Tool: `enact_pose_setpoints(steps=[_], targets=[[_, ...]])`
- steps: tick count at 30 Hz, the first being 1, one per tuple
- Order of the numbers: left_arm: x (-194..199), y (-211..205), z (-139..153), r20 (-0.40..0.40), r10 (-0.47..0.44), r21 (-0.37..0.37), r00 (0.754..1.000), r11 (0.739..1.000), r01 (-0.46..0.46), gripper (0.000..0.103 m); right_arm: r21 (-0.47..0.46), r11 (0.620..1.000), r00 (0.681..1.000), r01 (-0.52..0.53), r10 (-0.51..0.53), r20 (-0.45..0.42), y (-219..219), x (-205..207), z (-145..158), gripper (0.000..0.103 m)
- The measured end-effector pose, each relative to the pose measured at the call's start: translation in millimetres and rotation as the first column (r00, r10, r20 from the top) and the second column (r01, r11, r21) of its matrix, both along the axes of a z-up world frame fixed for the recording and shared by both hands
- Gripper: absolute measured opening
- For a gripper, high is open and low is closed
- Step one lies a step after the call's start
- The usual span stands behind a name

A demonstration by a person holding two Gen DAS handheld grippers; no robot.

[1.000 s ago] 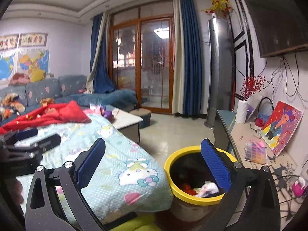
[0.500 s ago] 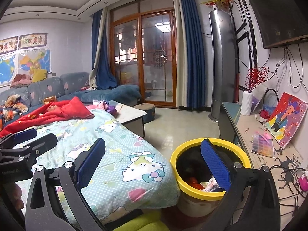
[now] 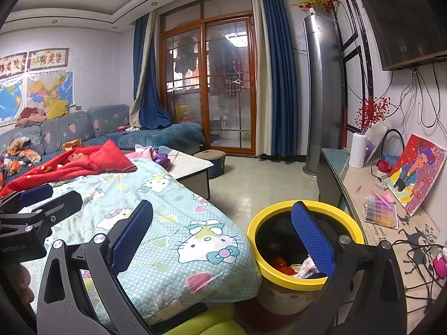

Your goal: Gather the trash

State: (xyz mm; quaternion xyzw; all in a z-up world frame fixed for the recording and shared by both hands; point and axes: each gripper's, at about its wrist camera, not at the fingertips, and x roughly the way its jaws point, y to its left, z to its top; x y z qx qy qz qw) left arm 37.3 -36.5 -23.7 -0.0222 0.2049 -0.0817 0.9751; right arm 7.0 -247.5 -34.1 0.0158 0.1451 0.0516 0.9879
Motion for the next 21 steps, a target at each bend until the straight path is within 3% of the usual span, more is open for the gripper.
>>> enact_pose_setpoints(steps=[21], targets=[[-0.5, -0.3, 0.4, 0.005, -0.002, 0.0, 1.0, 1.0, 0.002, 0.092, 0.0, 1.0, 1.0, 0.001, -0.001, 0.002, -0.1, -0.1, -0.3, 0.097]])
